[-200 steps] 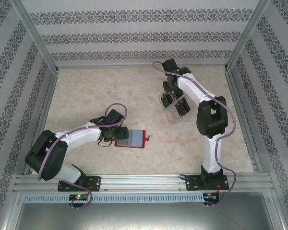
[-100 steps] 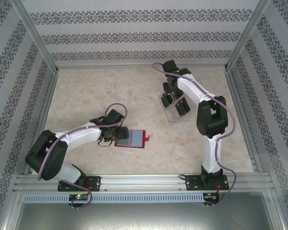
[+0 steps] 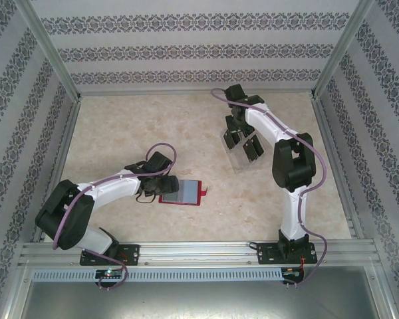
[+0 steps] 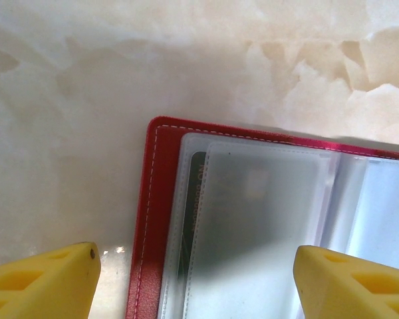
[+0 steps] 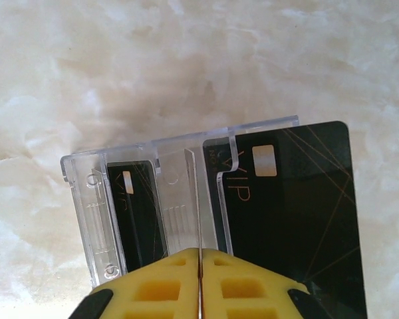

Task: Put the credit cards into the card holder
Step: Pick up the credit card from the storage box.

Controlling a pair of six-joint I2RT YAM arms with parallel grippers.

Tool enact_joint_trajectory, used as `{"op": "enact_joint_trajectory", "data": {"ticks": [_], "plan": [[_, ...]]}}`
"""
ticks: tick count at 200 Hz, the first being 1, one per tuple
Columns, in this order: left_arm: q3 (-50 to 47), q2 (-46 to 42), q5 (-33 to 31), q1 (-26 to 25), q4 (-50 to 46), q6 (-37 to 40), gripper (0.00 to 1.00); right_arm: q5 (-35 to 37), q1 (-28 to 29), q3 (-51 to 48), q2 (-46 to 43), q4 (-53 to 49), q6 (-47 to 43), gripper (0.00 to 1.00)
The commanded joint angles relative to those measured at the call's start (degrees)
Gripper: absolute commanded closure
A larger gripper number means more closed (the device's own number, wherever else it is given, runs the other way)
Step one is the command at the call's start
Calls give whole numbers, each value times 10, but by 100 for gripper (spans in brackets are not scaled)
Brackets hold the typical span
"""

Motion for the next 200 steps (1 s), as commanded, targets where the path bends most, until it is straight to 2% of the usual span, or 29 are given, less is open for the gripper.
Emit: {"op": "enact_joint_trajectory", "data": {"ticks": [1, 28, 150, 168, 200], "plan": [[12, 5, -6, -8, 7, 3, 23, -9, 0, 22, -4, -17, -6, 94], [13, 5, -5, -8, 7, 4, 23, -15, -1, 26, -3, -20, -9, 100], [68, -11, -51, -6, -70, 39, 22, -56, 17, 77, -87, -35, 11, 100], [63, -19, -55, -4, -77, 40, 22, -87, 24, 54, -119, -22, 29, 100], [43, -45, -71, -2, -94, 39, 22, -172, 33, -58, -195, 47, 93, 100]]}}
